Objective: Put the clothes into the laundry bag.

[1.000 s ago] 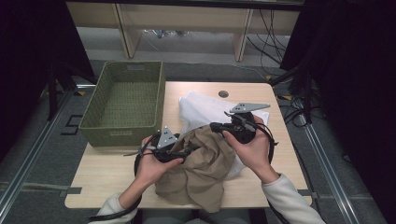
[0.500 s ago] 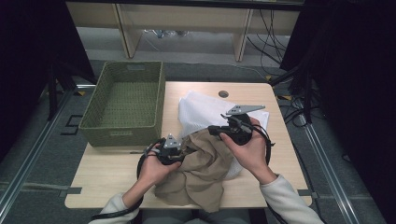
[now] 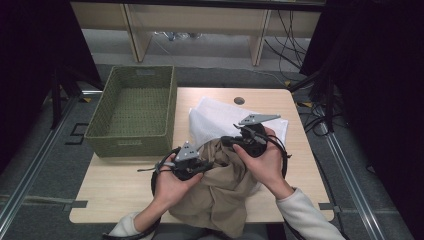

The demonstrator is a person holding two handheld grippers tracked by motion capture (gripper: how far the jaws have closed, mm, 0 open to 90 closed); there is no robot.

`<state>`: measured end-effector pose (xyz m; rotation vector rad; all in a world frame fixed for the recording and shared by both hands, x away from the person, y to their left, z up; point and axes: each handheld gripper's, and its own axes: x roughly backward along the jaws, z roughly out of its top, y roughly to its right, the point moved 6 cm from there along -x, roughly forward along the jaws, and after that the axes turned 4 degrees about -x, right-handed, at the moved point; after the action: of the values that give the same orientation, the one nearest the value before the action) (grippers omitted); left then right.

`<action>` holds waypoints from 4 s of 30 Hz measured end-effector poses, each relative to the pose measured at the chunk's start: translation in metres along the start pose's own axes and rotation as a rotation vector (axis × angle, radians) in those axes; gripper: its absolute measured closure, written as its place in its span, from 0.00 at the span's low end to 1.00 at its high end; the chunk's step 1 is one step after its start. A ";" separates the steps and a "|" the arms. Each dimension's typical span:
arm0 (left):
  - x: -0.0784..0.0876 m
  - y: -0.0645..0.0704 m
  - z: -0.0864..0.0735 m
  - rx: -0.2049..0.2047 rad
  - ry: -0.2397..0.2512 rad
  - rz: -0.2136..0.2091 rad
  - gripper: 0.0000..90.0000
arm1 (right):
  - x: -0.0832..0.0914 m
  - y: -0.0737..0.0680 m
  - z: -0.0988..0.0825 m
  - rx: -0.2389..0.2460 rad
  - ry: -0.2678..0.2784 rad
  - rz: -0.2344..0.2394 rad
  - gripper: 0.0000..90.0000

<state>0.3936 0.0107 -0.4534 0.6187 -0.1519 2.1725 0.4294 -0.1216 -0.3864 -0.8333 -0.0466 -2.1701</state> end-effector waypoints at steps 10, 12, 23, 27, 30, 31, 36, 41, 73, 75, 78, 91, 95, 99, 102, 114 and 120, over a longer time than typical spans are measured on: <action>-0.033 -0.032 0.012 -0.059 -0.013 0.168 0.96 | 0.005 -0.010 0.001 -0.016 -0.016 0.072 1.00; -0.043 -0.045 0.005 -0.064 -0.051 0.199 0.96 | 0.003 -0.009 0.001 0.000 -0.006 0.073 1.00; -0.036 -0.052 0.002 -0.114 -0.003 0.232 0.71 | 0.004 0.008 0.000 -0.022 -0.001 0.014 1.00; -0.017 -0.046 0.004 -0.183 0.020 0.252 0.53 | 0.006 0.011 0.001 -0.046 0.008 0.001 1.00; -0.002 -0.043 0.007 -0.187 0.061 0.261 0.49 | 0.008 0.014 0.002 -0.048 0.006 -0.007 1.00; 0.004 -0.041 0.009 -0.191 0.070 0.261 0.50 | 0.008 0.015 0.002 -0.040 0.015 -0.008 1.00; 0.016 -0.021 0.014 -0.199 0.118 0.185 0.52 | 0.007 0.015 0.002 -0.041 0.014 -0.012 1.00; 0.004 0.009 0.005 -0.267 0.071 0.094 0.50 | 0.008 0.015 0.002 -0.036 0.015 -0.019 1.00; -0.082 0.003 -0.049 -0.344 -0.252 0.112 0.67 | 0.007 0.007 0.001 -0.041 -0.009 0.005 1.00; -0.083 0.000 -0.049 -0.357 -0.258 0.132 0.75 | 0.006 0.008 0.001 -0.032 -0.006 0.001 1.00; -0.088 0.004 -0.050 -0.285 -0.215 0.108 0.90 | 0.006 0.009 0.001 -0.025 -0.004 0.003 1.00; -0.060 0.001 0.002 -0.162 0.015 0.098 0.98 | 0.016 -0.002 0.008 -0.007 0.036 0.040 1.00; -0.050 -0.008 0.029 -0.136 0.109 0.151 0.98 | 0.027 -0.008 0.013 -0.021 0.069 0.068 1.00; -0.048 -0.019 0.037 -0.111 0.135 0.204 0.98 | 0.034 -0.009 0.017 -0.026 0.100 0.075 1.00; -0.052 -0.033 0.034 -0.145 0.125 0.275 0.98 | 0.036 -0.003 0.018 -0.023 0.112 0.056 1.00; -0.054 -0.030 0.016 -0.162 0.095 0.237 0.68 | 0.024 0.010 0.012 -0.056 0.070 0.019 1.00; -0.026 -0.008 0.020 -0.225 0.145 0.204 0.53 | 0.023 0.013 0.012 -0.046 0.083 0.009 1.00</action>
<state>0.4204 -0.0091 -0.4487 0.3279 -0.3903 2.3443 0.4344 -0.1430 -0.3665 -0.7672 0.0487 -2.2022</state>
